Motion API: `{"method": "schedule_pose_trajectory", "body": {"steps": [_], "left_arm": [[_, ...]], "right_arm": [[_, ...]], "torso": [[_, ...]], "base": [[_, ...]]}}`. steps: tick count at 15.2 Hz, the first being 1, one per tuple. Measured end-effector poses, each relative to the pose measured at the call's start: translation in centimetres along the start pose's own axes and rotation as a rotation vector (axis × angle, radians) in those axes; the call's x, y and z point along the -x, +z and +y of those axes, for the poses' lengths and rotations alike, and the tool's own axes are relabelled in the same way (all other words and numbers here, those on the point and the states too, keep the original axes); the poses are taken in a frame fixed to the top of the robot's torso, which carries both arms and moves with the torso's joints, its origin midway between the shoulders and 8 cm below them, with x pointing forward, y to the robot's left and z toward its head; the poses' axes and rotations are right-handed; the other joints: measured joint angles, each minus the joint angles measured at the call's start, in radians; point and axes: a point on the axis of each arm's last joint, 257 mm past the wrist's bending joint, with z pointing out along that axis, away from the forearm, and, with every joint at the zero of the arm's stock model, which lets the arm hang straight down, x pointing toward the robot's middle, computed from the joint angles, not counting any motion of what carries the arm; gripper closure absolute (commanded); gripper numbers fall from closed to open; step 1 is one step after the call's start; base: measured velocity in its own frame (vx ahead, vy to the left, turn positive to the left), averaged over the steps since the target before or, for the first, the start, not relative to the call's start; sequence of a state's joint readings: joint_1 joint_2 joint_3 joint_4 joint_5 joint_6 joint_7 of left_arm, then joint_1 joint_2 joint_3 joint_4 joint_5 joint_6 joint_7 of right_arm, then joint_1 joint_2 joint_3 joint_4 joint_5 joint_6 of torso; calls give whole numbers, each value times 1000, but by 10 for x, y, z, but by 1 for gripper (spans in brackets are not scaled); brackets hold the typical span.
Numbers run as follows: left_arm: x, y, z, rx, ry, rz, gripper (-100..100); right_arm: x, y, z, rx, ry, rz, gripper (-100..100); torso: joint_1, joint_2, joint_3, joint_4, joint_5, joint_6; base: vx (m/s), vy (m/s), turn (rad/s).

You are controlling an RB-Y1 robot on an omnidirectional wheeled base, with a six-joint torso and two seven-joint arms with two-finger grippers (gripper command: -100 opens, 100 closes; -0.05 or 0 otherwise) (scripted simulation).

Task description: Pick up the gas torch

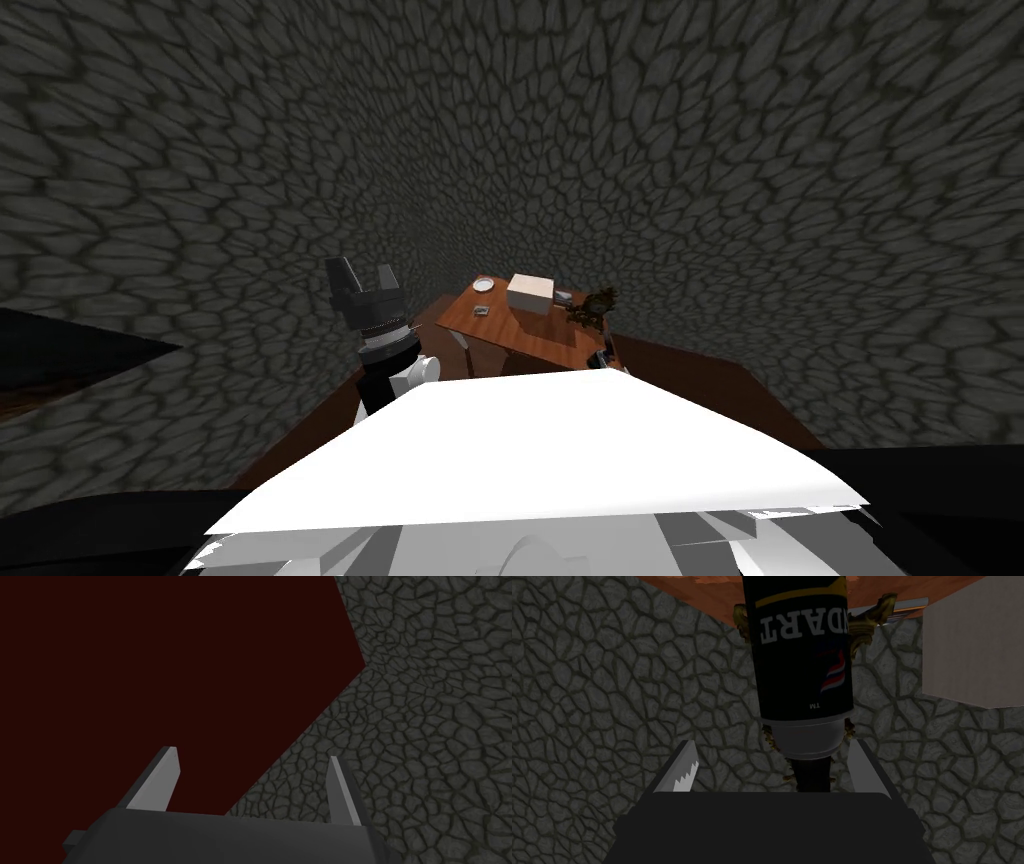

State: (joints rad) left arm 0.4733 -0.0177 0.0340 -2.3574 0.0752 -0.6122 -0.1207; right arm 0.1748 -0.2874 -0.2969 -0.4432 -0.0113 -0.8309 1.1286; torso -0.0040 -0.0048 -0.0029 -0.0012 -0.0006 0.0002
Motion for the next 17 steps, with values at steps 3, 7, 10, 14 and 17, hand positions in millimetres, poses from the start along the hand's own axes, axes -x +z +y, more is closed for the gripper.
{"method": "schedule_pose_trajectory", "body": {"steps": [3,7,10,14,17], "left_arm": [[0,0,0,0,0,0,0],[0,0,0,0,0,0,0],[0,0,0,0,0,0,0],[0,0,0,0,0,0,0],[0,0,0,0,0,0,0]], "right_arm": [[-7,3,28,68,-9,11,-100],[-16,-1,49,124,-43,35,-100],[-31,-6,78,185,-45,62,-100],[-21,0,95,232,-75,43,-100],[-21,-2,126,300,-83,42,-100]], "torso": [[-1,0,0,0,0,1],[2,4,2,1,1,-1],[-1,0,0,0,0,1],[2,5,3,1,1,0],[0,0,0,0,0,1]], "base": [[87,-67,-394],[37,-23,-165],[95,-50,-404],[27,-16,-46],[97,-36,-429]]}}
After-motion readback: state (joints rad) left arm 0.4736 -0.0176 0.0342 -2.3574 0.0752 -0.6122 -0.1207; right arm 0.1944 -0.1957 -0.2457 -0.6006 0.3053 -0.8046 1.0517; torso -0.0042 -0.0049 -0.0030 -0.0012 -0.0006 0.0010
